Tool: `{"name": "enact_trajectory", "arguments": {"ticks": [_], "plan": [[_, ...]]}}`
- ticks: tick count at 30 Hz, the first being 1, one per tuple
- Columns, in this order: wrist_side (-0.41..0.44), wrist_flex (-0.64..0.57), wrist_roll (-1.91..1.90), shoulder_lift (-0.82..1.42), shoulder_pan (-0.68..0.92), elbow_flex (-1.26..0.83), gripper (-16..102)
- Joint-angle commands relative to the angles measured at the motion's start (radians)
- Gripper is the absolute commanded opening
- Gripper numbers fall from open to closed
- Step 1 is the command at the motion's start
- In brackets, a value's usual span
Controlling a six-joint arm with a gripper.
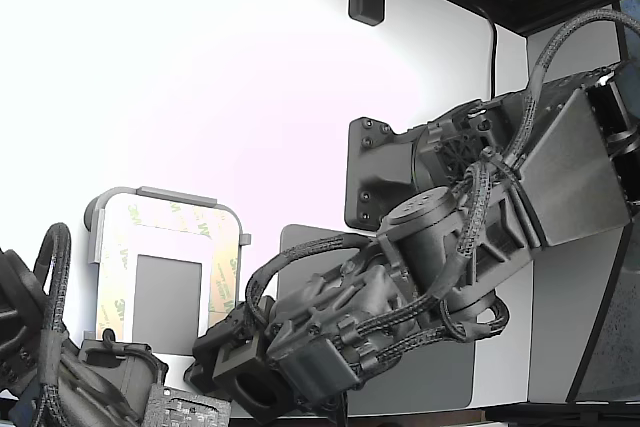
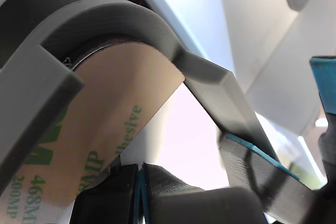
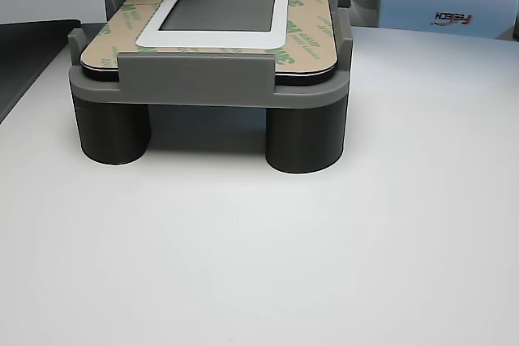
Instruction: Peel off protective film from adhesive tape.
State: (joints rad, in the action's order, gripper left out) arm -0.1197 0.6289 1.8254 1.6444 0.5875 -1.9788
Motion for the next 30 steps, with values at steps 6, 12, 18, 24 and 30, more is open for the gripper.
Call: {"name": "enact_trajectory", "arguments": {"ticks": [6,12,18,24,30], "plan": [[-0.008,-0.052,0.015,0.064,-0.006,-0.028,-11],[-0.009,-0.038,0.018,0.051,-0.006,-0.002,-11],[-0.011,-0.043,0.025,0.041,-0.006,0.006,-11],[-0.017,-0.023,0.054,0.005,-0.009,0.058,-11],[-0.032,-0.005,0.097,-0.032,-0.018,0.104,-11]]}}
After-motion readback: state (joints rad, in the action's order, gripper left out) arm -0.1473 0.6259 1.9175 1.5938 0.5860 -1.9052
